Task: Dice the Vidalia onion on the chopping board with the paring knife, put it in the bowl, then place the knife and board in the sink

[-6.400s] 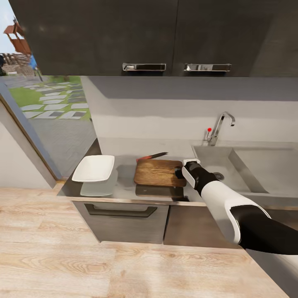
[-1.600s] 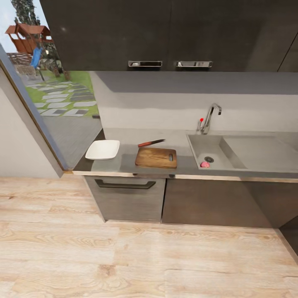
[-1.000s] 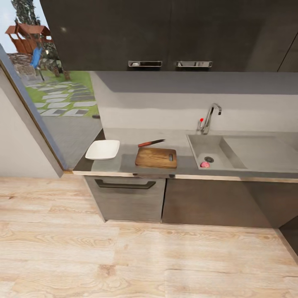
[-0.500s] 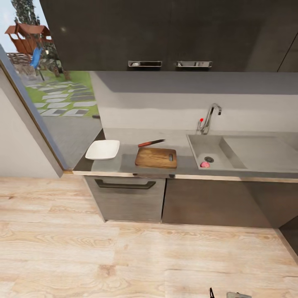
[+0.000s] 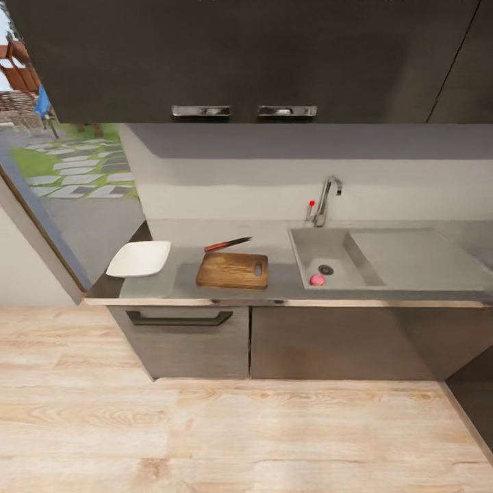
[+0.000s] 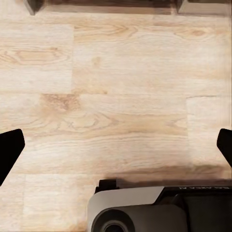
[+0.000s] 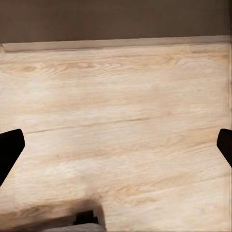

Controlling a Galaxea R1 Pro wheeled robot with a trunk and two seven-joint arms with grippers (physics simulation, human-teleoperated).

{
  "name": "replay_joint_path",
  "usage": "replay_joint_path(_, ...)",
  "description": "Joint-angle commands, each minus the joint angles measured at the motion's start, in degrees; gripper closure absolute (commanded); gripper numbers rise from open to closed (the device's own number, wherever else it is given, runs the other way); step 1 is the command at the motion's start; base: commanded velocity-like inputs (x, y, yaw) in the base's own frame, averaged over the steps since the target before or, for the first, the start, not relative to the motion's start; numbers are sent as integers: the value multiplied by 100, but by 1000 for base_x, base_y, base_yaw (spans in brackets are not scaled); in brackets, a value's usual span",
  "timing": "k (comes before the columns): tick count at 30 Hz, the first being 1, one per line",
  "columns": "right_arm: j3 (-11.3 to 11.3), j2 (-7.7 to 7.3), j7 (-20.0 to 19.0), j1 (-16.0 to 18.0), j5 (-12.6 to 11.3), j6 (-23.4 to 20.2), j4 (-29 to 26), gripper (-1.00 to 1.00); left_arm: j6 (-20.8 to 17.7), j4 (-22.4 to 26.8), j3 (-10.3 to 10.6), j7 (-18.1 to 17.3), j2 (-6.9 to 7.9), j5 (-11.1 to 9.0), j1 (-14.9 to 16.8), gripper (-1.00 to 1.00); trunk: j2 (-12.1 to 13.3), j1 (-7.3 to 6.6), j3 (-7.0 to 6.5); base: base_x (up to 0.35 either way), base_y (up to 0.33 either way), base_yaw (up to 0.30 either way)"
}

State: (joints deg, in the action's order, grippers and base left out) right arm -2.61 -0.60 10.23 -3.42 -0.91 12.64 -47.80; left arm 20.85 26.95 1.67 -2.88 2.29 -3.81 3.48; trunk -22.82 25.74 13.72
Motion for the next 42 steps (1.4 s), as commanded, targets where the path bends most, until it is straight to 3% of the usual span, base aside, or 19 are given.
replay_joint_path(1, 6, -1, 15, -1, -7, 11, 23, -100, 16, -2, 17, -20, 5, -41, 3, -100, -10, 5, 2, 118, -288, -132)
replay_joint_path(42, 15, 25, 14, -1, 3, 12, 218, -100, 16, -5, 17, -20, -1, -49, 3, -100, -10, 5, -16, 8, -312, 21)
